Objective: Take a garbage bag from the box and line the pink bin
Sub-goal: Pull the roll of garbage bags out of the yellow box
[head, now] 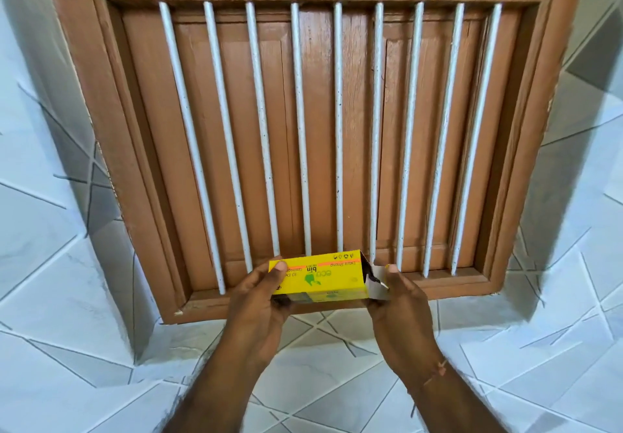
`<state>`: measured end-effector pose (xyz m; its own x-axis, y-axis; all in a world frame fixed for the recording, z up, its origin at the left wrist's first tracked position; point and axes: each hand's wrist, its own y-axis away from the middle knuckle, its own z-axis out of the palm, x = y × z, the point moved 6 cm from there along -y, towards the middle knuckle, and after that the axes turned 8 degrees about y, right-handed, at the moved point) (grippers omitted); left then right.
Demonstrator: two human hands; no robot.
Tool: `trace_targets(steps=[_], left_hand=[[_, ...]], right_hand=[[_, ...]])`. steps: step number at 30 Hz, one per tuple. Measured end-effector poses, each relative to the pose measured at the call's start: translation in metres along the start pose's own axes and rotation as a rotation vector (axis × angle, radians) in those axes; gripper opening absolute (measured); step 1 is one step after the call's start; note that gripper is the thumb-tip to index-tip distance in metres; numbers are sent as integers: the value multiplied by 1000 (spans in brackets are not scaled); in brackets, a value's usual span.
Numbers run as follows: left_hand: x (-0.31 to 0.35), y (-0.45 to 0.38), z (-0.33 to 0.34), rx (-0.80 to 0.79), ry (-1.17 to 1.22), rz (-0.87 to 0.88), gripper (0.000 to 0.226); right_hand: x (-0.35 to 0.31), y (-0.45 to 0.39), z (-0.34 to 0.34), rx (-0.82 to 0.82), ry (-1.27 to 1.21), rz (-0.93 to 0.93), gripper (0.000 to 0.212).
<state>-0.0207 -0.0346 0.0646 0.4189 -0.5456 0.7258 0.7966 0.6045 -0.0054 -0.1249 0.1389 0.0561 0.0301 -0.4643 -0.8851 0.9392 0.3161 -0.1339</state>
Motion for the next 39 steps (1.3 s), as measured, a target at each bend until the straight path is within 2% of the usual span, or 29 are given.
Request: trace_targets(steps=[1,3,6,8,11,14,16,18,21,24,26,28,29,31,33,35,37,39], left_hand=[[3,3,2,3,6,-5,38],[13,9,9,23,-95,54,28],[36,20,32,39,-495,312,28],[45,29,57,-41,-745,454,27],[47,41,94,-198,-1079,620,30],[42,49,122,-347,-1276,710,32],[41,50,133,-389,-1338,741,34],[43,50,142,-417,-1354,754,35],[57,45,148,-389,-1338,778,32],[86,30,127,-243,-1216,762,29],[103,15,85,-83,-1051,712,23],[99,-3,23,131,-866,588,13],[85,-13,-10,217,-730,472,8],[37,-31,-64,316,-416,157,6],[-7,-42,-101,398,-295,-35,10],[-32,-49,-121,458,-353,-40,23],[-37,-48,-123,518,-546,72,31],[-30,-47,-112,494,-807,178,29]], right_hand=[[3,-3,-2,13,-113,81,40],[12,-6,-6,19,-189,229,30],[41,-3,-14,82,-54,430,19],[60,2,-19,135,-59,531,21],[77,12,-11,99,-258,661,17],[80,18,0,22,-457,731,37],[80,20,4,-26,-570,759,49],[81,21,7,-62,-636,773,51],[85,19,2,-40,-619,757,38],[86,12,-18,57,-560,700,35],[81,4,-40,113,-491,647,34],[73,-6,-66,165,-410,588,30],[69,-11,-78,185,-375,557,29],[61,-20,-93,184,-320,490,27],[54,-26,-98,149,-239,435,23],[49,-30,-95,106,-134,377,20],[47,-31,-88,63,-60,336,21],[47,-29,-81,45,-28,319,22]])
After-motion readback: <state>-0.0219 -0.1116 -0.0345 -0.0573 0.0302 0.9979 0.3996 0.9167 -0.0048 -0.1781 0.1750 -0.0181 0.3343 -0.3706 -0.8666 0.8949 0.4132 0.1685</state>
